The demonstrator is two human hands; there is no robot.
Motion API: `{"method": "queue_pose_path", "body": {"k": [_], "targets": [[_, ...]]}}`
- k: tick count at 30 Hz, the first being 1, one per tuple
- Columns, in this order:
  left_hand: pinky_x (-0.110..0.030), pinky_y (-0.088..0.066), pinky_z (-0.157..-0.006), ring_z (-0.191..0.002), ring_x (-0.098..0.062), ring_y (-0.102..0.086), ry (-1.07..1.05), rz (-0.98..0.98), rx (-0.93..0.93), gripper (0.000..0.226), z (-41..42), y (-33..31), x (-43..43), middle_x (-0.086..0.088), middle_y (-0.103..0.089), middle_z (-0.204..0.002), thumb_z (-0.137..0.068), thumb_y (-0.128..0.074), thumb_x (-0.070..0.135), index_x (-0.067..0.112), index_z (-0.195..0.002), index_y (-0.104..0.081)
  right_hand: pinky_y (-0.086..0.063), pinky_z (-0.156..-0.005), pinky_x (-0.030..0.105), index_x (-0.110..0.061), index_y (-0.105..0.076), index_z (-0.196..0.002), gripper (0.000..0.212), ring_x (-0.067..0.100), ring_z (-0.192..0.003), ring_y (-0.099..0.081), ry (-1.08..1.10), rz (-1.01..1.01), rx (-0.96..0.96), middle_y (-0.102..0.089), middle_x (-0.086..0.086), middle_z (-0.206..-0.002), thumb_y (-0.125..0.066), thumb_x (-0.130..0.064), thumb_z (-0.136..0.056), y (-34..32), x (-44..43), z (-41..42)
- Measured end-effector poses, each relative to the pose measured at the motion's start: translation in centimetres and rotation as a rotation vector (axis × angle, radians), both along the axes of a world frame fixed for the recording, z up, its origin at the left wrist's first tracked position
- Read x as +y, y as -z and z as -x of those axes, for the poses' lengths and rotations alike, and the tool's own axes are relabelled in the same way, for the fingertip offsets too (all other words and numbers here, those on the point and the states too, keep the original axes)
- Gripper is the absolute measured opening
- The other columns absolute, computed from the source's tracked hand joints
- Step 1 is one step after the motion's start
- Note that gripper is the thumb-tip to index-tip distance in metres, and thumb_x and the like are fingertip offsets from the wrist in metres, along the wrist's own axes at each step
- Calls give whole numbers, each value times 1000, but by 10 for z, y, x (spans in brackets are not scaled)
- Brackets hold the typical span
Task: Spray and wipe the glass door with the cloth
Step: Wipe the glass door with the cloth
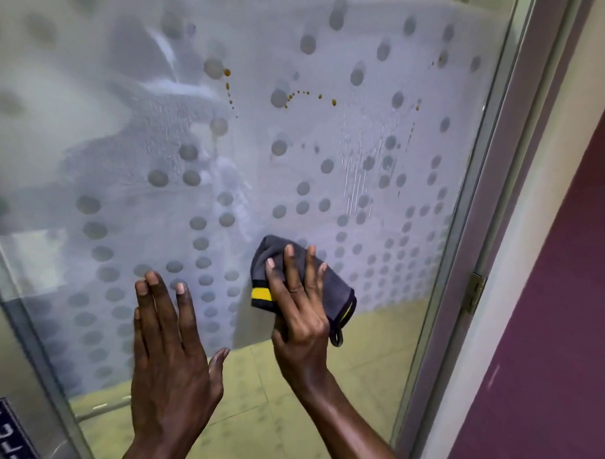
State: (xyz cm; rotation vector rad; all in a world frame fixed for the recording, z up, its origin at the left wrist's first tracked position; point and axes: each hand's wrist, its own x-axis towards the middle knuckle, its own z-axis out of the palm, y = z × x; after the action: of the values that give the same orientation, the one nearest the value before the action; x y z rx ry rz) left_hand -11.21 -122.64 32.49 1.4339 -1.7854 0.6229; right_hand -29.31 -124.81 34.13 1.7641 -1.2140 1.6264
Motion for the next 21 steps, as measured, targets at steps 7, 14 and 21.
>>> {"method": "queue_pose_path", "body": {"k": [7,14,21], "targets": [[-55,-11,-140,-176,-49,1,32,-11,-2,145,-9,0,-2,-31,6,-187,-73,-100,41,-4,-176,-9,-46,-128,47,-14,-63,-153,72,30,-162,-42,167,98,-512,-53,8,-168,-47,14,-89,-11,-18,68],[-63,-25,-134,-176,-48,0,52,-21,-10,144,-12,-3,-1,-32,0,-186,-71,-102,41,-5,-176,-14,-47,-112,8,-31,-65,-152,77,9,-151,-53,204,80,-986,-56,-7,-166,-53,16,-92,-7,-21,37],[-59,-17,-137,-176,-49,-1,84,-12,-11,142,-14,0,-4,-32,-1,-186,-73,-100,39,-4,-176,-12,-44,-129,52,-13,-57,-157,74,30,-166,-35,161,-56,-513,-50,8,-170,-45,13,-88,50,8,-36]]}}
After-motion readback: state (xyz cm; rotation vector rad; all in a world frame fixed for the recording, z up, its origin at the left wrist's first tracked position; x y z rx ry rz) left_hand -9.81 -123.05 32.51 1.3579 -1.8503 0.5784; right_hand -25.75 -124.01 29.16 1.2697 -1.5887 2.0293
